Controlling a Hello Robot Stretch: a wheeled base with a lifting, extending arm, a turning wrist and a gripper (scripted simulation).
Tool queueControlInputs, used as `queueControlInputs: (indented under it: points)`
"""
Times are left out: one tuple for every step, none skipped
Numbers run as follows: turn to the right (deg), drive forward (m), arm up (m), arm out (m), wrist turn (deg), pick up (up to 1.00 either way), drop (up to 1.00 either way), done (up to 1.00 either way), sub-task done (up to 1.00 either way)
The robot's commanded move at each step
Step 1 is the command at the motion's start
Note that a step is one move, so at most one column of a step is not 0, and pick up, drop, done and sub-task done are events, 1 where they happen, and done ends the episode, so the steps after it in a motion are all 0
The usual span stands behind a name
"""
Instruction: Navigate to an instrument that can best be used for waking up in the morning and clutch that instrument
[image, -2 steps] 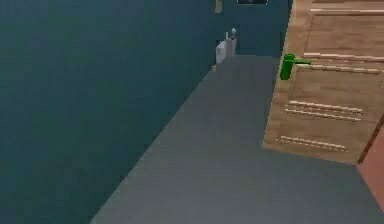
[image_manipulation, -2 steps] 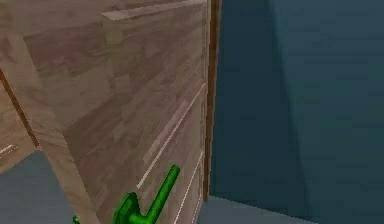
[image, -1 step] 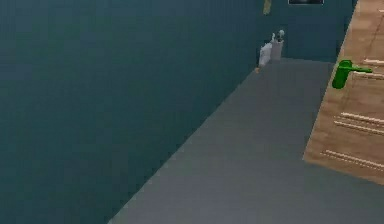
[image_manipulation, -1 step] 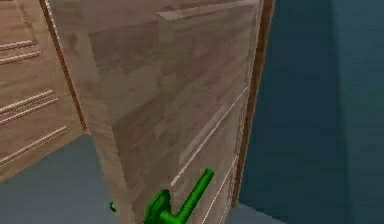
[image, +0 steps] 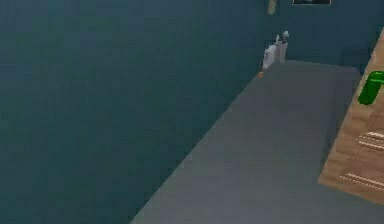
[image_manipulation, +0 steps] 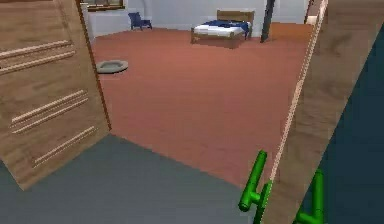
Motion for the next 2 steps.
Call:
queueControlInputs:
  points:
    - [24.0,0.00,0.00,0.00,0.0,0.00,0.00,0.00,0.00]
    - [0.0,0.75,0.00,0.00,0.0,0.00,0.00,0.00,0.00]
